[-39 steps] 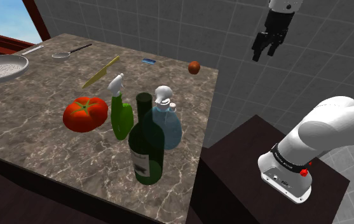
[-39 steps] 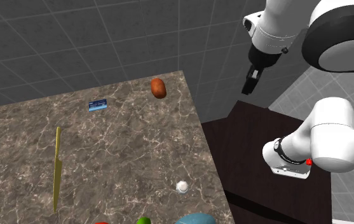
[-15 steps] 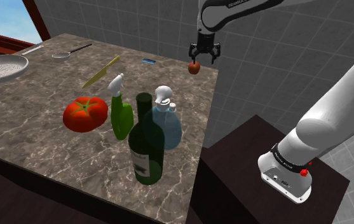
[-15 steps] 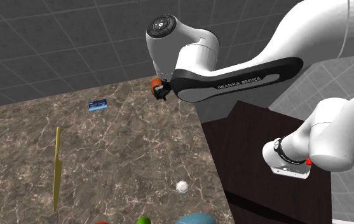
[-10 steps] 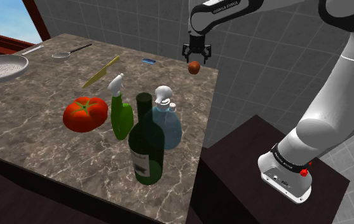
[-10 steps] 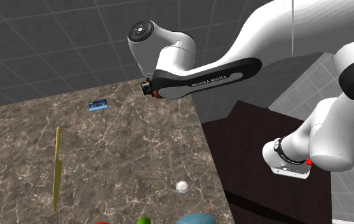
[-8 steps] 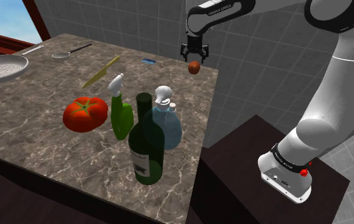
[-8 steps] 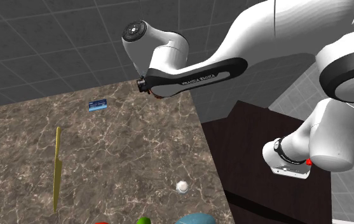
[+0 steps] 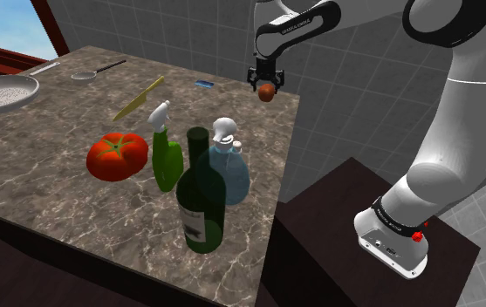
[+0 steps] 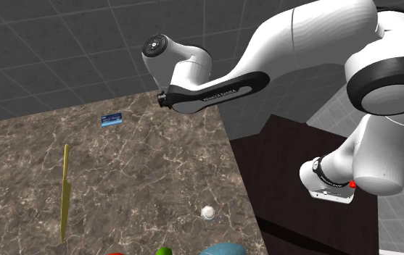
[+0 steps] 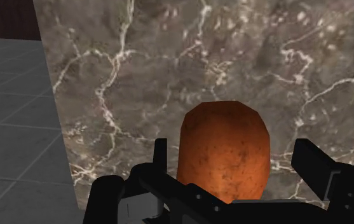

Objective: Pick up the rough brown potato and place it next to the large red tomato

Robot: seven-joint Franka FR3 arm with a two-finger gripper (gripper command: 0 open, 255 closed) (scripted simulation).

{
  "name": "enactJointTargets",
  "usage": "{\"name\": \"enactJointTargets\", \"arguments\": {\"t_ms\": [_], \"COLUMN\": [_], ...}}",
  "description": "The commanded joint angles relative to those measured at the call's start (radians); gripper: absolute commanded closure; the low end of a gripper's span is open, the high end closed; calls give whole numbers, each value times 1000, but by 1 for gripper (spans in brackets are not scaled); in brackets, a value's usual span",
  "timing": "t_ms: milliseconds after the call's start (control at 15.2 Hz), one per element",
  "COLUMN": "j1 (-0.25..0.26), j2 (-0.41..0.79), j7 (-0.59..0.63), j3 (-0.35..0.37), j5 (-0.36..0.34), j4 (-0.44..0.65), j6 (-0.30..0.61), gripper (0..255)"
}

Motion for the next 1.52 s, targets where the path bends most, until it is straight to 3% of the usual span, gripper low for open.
{"name": "enactJointTargets", "arguments": {"t_ms": [0, 462, 528, 1122, 1452], "j1": [-1, -1, -1, -1, -2], "j2": [6, 6, 6, 6, -24], "j7": [2, 2, 2, 2, -12], "j3": [-1, -1, -1, -1, 3], "j5": [-2, -2, -2, -2, 8], "j4": [-6, -5, -5, -6, 21], "j6": [12, 11, 11, 11, -43], "gripper": [0, 0, 255, 255, 255]}}
